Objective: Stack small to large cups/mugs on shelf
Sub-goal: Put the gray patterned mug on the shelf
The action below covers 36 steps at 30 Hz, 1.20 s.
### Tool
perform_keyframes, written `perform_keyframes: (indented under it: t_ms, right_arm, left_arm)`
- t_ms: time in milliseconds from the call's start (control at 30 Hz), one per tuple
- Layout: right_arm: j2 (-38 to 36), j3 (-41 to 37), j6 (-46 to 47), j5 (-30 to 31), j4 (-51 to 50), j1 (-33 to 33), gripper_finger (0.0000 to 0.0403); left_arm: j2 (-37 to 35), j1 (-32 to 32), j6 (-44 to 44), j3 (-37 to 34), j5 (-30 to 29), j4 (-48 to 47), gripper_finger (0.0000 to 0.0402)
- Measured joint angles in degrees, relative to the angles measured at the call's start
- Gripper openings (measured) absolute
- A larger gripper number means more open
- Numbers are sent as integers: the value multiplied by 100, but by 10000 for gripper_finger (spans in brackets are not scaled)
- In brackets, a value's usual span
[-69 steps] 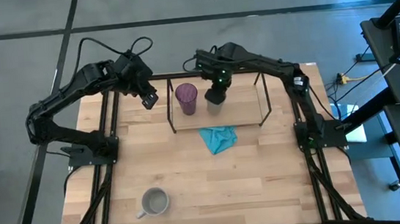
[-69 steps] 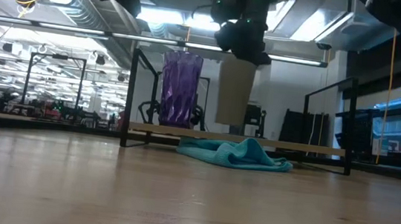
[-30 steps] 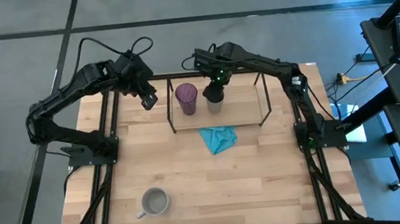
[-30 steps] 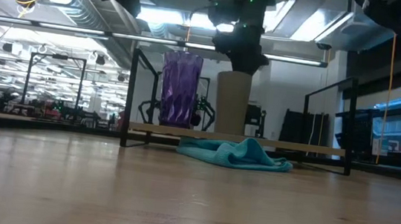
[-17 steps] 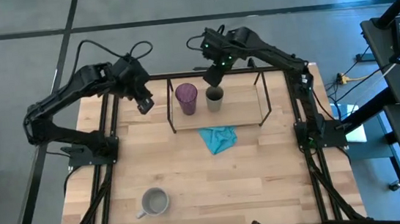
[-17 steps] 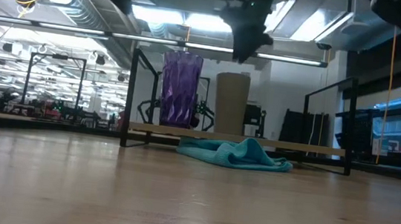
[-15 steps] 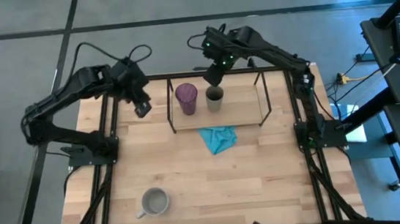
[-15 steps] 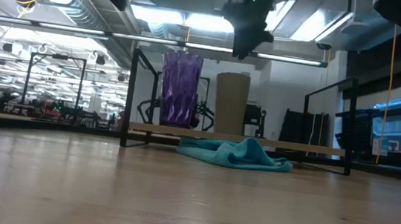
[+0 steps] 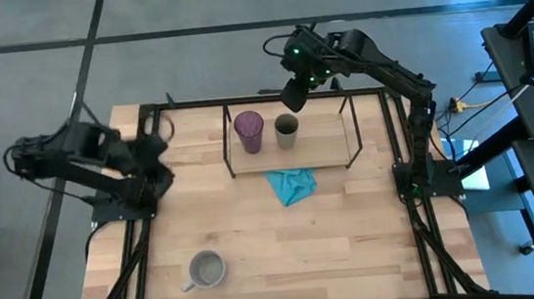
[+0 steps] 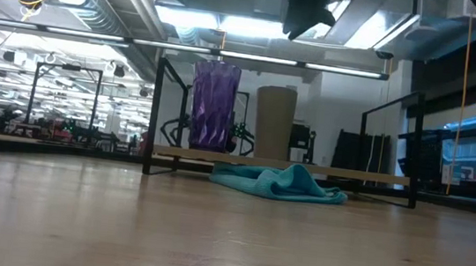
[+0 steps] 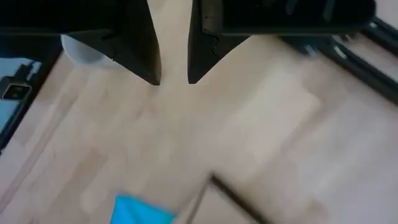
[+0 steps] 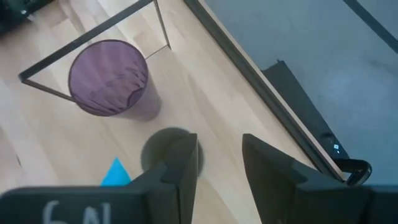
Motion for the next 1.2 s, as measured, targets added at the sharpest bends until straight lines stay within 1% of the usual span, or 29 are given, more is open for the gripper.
perform_keyframes:
  t_ms: [100,233,333,500,600,800,1000,1100,1200]
  right_arm:
    - [2,-4,-9,2,2,0,129]
    - [2,-4,-17,0,29,0,129]
    - [2,-4,-32,0,29,0,129]
    - [2,-4,-74,1,29,0,129]
    - [2,-4,-89,0,29,0,129]
    - [4,-4,-175,-11,26,0,129]
    - [4,-4,-228,-46,26,-2,129]
    - [4,-4,-287,-48,25,-2,129]
    - [4,-4,-321,-50,24,-2,129]
  left_arm:
    - [-94,-807,-1124,-749,67,470,90]
    - [77,-1637,-2070,-1445,91,1495,109]
    - [366,-2052,-2578,-1661,109,1894,118]
    - [911,-2717,-3277,-1723,261,1983,122]
    - [1235,-3045,-3542,-1722,240,2402,121]
    - [1940,-3426,-3752,-1722,85,3188,120]
    - [2468,-3616,-4083,-1722,162,3243,120]
    - [2563,-3627,-4196,-1722,158,3300,120]
    - [2636,-3623,-4107,-1722,146,3433,120]
